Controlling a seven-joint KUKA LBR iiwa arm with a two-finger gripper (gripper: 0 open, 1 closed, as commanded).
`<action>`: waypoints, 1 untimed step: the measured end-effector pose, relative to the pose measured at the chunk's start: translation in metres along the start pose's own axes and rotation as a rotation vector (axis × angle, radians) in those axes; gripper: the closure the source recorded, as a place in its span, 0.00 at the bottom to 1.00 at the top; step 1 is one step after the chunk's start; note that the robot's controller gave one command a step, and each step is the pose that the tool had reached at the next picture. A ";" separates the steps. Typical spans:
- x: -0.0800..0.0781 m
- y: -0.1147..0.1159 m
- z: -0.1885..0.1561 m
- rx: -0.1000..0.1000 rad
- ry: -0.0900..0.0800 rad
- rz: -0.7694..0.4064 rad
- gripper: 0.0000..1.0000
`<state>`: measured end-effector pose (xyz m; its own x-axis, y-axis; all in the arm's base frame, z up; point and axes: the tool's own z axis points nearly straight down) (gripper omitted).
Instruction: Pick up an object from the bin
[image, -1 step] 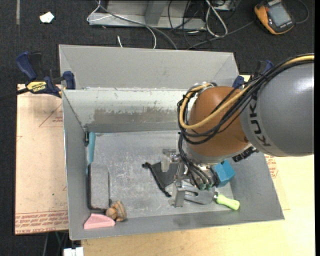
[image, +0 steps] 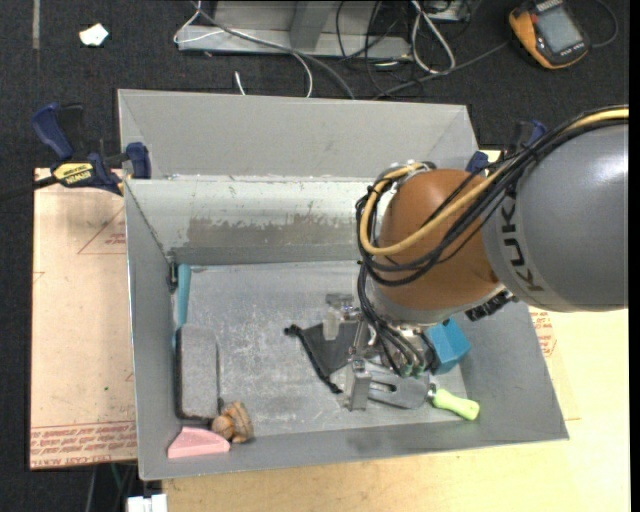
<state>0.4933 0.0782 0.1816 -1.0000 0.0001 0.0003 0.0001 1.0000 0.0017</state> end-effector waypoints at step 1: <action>-0.035 -0.038 0.045 -0.001 -0.009 -0.192 0.00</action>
Offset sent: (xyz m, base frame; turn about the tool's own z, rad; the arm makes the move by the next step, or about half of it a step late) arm 0.0883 -0.0900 -0.1116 -0.2240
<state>0.5280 0.0402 0.1369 -0.9817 -0.1904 -0.0092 -0.1904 0.9817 0.0021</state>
